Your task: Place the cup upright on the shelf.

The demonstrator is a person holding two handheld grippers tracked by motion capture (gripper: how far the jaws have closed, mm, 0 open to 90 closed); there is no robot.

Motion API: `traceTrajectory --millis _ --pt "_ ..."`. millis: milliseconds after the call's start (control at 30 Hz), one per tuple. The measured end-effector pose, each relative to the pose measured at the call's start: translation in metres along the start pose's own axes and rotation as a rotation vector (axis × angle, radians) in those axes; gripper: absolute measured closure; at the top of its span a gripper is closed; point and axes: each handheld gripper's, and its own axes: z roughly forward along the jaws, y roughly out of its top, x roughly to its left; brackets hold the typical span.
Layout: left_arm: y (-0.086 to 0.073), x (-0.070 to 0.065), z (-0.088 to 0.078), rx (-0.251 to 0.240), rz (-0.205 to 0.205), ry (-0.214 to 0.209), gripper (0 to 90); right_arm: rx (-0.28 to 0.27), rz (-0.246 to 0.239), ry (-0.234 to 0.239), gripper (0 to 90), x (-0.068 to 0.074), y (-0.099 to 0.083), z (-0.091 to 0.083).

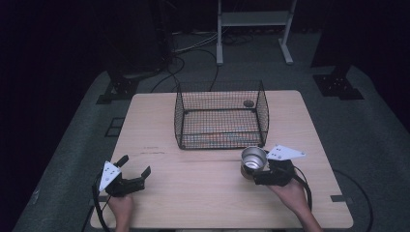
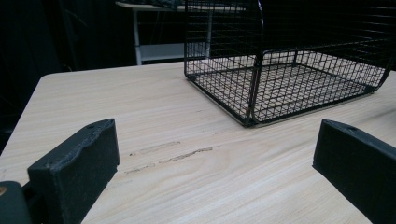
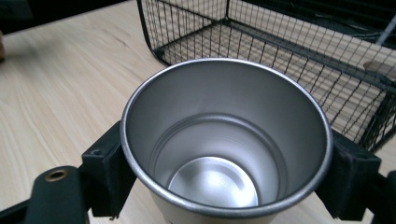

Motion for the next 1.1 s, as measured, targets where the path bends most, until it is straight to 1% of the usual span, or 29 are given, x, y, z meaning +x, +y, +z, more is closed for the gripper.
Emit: traceTrajectory --millis 67,133,400,567,767,867,1100 --pt "0.0 0.0 0.0 -0.001 0.0 0.0 0.0 -0.007 0.002 0.014 17.7 -0.002 0.007 -0.002" --pt "0.0 0.0 0.0 -0.001 -0.001 0.0 0.0 -0.015 -0.002 0.015 17.7 -0.003 0.012 -0.004" --pt "0.0 0.0 0.0 0.0 -0.001 -0.001 0.0 -0.008 -0.022 0.026 17.8 -0.007 0.032 -0.005" --pt "0.0 0.0 0.0 0.0 -0.004 0.0 0.0 -0.005 -0.033 0.039 17.7 -0.008 0.041 -0.001" --pt "0.0 0.001 0.0 0.0 -0.003 -0.001 0.0 -0.008 -0.027 0.051 17.7 -0.01 0.051 0.002" --pt "0.0 0.001 0.0 -0.001 -0.004 0.001 0.0 -0.002 -0.045 0.049 17.8 -0.011 0.057 0.004" --pt "0.0 0.0 0.001 0.0 0.004 -0.006 0.0 -0.003 -0.053 0.051 17.7 -0.013 0.072 0.006"
